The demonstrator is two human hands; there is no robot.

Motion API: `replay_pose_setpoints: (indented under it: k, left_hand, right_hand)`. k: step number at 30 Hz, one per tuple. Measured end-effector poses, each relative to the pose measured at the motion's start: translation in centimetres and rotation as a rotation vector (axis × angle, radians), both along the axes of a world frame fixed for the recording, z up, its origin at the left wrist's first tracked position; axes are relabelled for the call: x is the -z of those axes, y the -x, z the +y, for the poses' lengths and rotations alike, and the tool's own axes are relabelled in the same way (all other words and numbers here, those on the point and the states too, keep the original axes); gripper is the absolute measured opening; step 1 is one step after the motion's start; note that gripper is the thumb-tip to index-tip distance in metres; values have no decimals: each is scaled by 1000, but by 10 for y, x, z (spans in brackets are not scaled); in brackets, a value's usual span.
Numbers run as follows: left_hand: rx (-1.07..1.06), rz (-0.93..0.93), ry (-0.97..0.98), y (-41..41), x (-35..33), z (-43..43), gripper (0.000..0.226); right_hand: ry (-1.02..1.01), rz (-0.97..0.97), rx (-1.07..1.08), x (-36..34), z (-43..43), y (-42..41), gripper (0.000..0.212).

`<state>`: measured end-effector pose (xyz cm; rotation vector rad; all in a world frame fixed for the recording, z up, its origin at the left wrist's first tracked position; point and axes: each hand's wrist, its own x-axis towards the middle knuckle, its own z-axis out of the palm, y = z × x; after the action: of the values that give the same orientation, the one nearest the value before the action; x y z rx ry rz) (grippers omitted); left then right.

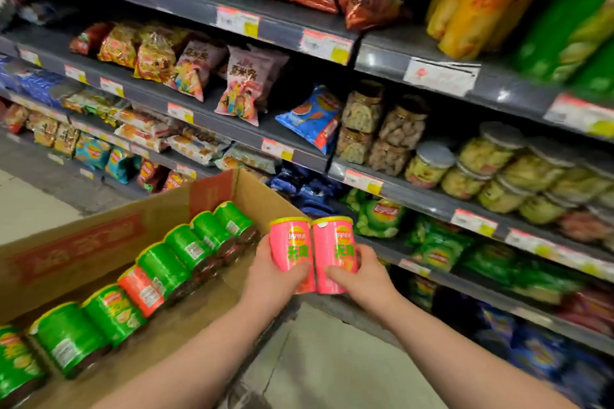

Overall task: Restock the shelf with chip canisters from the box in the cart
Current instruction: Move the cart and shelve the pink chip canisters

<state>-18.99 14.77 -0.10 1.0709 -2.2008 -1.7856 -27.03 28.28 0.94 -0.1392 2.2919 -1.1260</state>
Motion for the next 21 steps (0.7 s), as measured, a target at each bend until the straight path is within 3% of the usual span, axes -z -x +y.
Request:
replay_pose_setpoints:
  k: [3, 18, 21]
  left_hand:
    - [87, 34, 11, 5, -7, 56, 56]
    - [500, 66, 44, 10, -34, 308, 69]
    - [571, 89, 50, 10, -41, 340, 58]
  right_hand:
    - [24, 0, 93, -7, 62, -7, 58]
    - [114, 106, 490, -37, 334, -65, 46]
    - [141, 124, 553, -42, 366, -74, 47]
